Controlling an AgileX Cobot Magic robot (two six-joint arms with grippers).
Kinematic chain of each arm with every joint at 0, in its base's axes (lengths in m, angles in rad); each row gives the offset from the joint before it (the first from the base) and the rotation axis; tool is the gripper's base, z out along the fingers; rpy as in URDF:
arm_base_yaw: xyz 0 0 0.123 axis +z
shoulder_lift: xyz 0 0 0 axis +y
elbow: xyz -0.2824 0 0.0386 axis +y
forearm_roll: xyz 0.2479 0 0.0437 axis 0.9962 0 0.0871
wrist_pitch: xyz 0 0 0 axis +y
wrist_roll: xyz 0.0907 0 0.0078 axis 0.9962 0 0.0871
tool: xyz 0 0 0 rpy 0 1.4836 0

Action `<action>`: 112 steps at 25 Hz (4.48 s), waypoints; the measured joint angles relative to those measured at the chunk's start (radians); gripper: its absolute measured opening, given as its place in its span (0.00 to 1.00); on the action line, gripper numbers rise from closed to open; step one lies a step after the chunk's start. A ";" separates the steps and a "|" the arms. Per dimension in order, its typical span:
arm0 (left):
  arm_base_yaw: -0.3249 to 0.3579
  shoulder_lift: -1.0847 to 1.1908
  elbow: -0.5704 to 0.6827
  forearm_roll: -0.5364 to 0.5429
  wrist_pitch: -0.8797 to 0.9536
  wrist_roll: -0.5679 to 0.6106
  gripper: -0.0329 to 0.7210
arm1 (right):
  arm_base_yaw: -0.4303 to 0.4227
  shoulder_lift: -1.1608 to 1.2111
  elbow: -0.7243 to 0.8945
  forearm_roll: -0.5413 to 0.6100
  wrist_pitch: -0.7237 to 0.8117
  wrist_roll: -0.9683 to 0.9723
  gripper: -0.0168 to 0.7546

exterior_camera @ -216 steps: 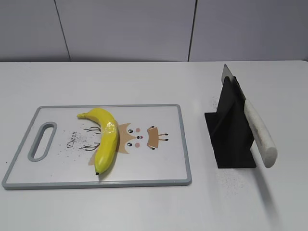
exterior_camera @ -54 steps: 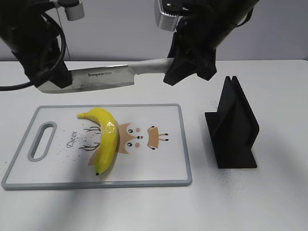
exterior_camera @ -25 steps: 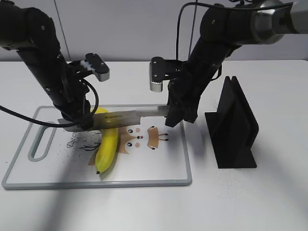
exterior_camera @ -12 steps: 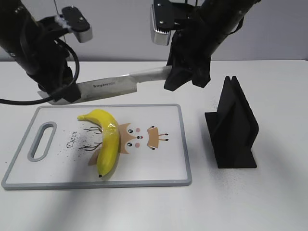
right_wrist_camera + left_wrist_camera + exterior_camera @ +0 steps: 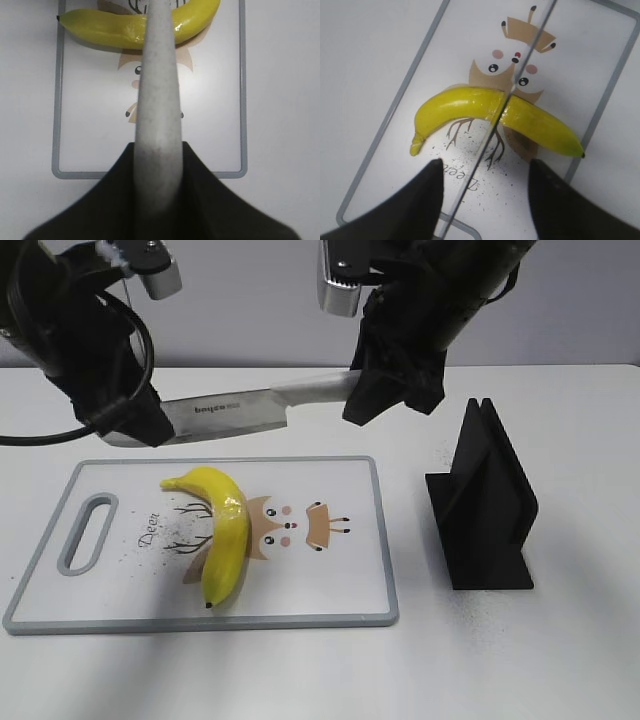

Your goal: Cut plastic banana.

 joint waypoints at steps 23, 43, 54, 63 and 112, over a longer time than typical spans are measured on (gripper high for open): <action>0.242 -0.023 -0.283 0.340 0.248 -0.845 0.90 | -0.003 -0.018 -0.260 -0.327 0.156 0.986 0.23; 0.306 -0.878 0.538 0.271 0.177 -0.854 0.82 | -0.004 -0.558 0.470 -0.355 -0.147 1.397 0.23; 0.306 -1.499 0.776 0.271 0.136 -0.854 0.82 | -0.041 -0.594 0.661 -0.469 -0.302 1.652 0.23; 0.306 -1.641 0.779 0.267 0.124 -0.858 0.80 | -0.041 -0.595 0.716 -0.506 -0.384 1.723 0.23; 0.306 -1.641 0.788 0.261 0.126 -0.861 0.77 | -0.041 -1.372 0.954 -0.457 -0.158 1.274 0.84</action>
